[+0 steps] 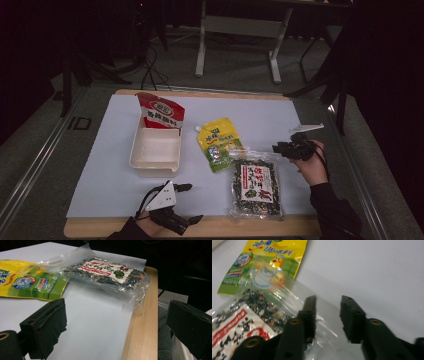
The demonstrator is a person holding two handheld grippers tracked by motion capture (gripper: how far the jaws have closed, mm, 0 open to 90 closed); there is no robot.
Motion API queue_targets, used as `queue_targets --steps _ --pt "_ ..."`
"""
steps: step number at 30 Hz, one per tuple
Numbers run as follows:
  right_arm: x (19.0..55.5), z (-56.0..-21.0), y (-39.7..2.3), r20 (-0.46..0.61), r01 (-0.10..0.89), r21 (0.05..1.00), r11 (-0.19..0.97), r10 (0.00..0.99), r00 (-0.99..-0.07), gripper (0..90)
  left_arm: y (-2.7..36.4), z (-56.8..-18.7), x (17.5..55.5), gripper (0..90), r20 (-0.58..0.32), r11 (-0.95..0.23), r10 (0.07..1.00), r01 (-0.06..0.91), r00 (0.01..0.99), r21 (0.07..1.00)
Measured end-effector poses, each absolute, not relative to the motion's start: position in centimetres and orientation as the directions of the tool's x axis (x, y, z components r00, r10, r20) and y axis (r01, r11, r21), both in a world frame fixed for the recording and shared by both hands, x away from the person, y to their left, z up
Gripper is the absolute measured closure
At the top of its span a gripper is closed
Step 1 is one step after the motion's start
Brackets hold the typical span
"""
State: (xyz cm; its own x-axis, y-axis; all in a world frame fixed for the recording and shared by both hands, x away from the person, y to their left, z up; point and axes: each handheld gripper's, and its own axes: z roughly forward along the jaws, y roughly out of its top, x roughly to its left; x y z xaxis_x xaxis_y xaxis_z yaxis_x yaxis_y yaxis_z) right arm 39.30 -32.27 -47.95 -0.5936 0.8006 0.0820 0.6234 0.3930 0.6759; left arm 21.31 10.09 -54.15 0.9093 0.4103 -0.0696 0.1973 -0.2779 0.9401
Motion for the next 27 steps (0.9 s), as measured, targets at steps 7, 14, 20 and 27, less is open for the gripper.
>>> queue_targets --steps 7,14,20,27 --pt "39.5 -48.7 -33.6 0.130 0.639 0.673 0.372 0.791 -0.598 45.7 10.1 -54.2 21.4 4.5 -0.072 -0.280 0.409 0.200 0.910 0.939" --pt "41.0 -50.5 -33.9 0.203 0.683 0.621 0.384 0.764 -0.613 40.2 10.0 -54.3 21.5 4.6 -0.076 -0.282 0.407 0.204 0.910 0.938" --pt "41.4 -51.7 -33.6 0.234 0.707 0.572 0.415 0.744 -0.626 64.0 10.0 -54.3 21.5 4.6 -0.077 -0.277 0.408 0.204 0.910 0.939" --pt "41.1 -51.3 -33.0 0.223 0.687 0.565 0.457 0.717 -0.660 86.0 10.0 -54.3 21.5 4.6 -0.077 -0.278 0.406 0.203 0.911 0.939"
